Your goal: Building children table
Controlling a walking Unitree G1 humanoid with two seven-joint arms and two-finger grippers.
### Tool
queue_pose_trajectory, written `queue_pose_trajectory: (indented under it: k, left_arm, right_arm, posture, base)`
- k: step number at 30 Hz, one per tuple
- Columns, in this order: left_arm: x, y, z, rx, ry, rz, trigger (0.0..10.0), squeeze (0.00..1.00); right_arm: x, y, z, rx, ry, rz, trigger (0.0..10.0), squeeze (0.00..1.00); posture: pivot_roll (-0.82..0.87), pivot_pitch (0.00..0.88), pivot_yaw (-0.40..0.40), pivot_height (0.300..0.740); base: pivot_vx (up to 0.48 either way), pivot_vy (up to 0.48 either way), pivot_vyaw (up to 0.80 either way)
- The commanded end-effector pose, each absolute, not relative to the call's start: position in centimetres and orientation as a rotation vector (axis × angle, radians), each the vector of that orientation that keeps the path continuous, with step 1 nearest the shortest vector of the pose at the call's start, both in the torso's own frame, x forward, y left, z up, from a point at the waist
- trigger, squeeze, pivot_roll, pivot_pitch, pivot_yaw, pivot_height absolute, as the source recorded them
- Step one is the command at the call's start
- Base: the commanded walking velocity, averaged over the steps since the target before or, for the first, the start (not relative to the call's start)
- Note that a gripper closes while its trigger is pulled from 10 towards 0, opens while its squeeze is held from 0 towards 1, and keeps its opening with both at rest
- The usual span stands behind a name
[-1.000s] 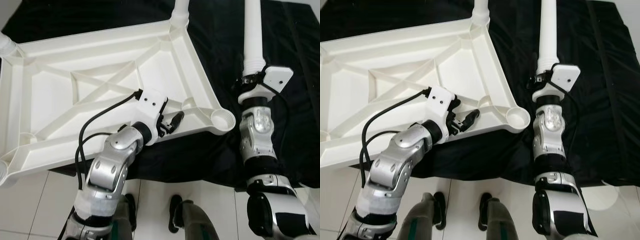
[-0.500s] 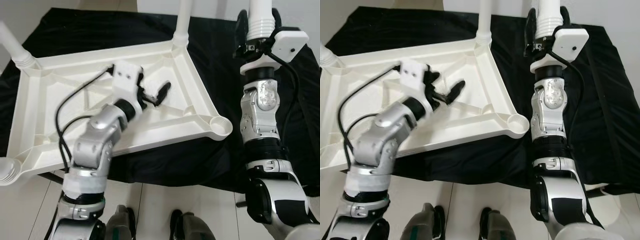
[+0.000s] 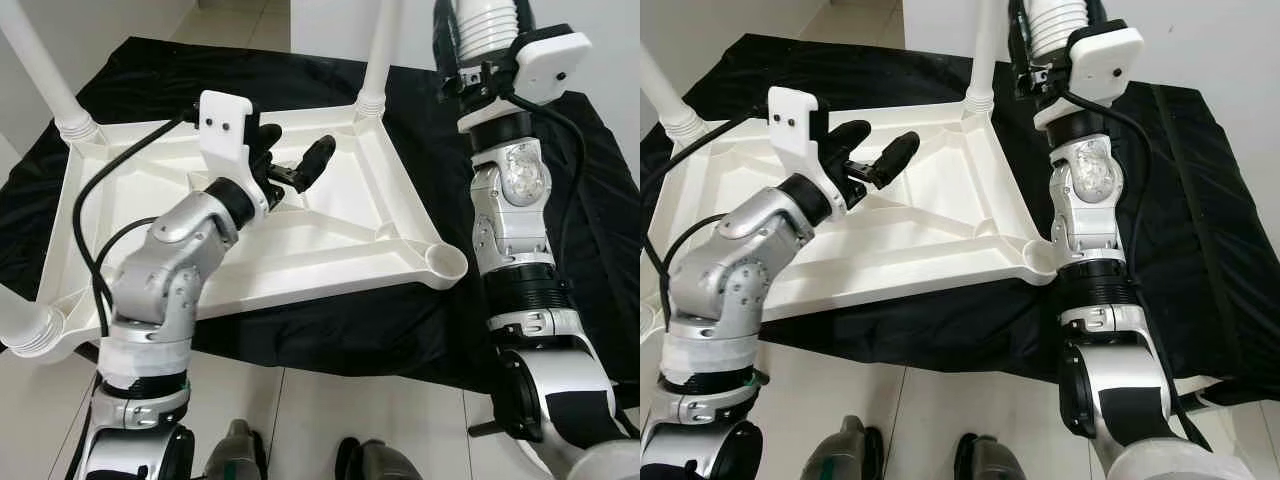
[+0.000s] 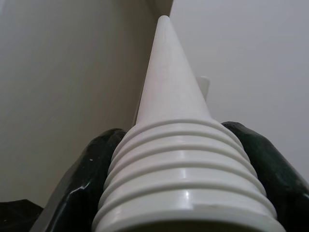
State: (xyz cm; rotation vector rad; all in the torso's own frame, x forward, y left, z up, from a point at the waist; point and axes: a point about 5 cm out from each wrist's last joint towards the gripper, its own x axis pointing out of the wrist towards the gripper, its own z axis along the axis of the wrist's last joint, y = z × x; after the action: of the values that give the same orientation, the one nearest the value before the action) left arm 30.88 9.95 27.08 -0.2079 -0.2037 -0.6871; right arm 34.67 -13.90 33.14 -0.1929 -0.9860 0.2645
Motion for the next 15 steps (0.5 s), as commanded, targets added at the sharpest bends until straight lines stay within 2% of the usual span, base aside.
queue_pose_trajectory:
  k: [1,7,11,15]
  left_arm:
    - [29.8,9.0,27.8,-0.188,-0.244,-0.932,10.0,0.0]
    - [30.6,9.3,29.1,-0.293,-0.205,-0.995,10.0,0.0]
    - [30.9,9.0,30.5,-0.362,-0.166,-1.115,10.0,0.0]
    - [31.7,9.2,31.2,-0.381,-0.159,-1.095,10.0,0.0]
  right_arm:
    - [34.1,-13.7,34.0,-0.206,-1.04,0.278,10.0,0.0]
    - [34.0,-13.6,32.4,-0.225,-0.991,0.315,10.0,0.0]
    - [33.1,-13.5,29.7,-0.244,-0.924,0.35,10.0,0.0]
    - [32.5,-13.1,28.4,-0.26,-0.896,0.367,10.0,0.0]
  posture:
    - [0.16,0.066,-0.034,0.74]
    - [0.16,0.06,-0.046,0.74]
    - [0.15,0.055,-0.044,0.74]
    - [0.14,0.055,-0.038,0.74]
  base:
    - [0.0,0.0,0.0]
    - [0.0,0.0,0.0]
    - [0.0,0.0,0.0]
    - [0.0,0.0,0.0]
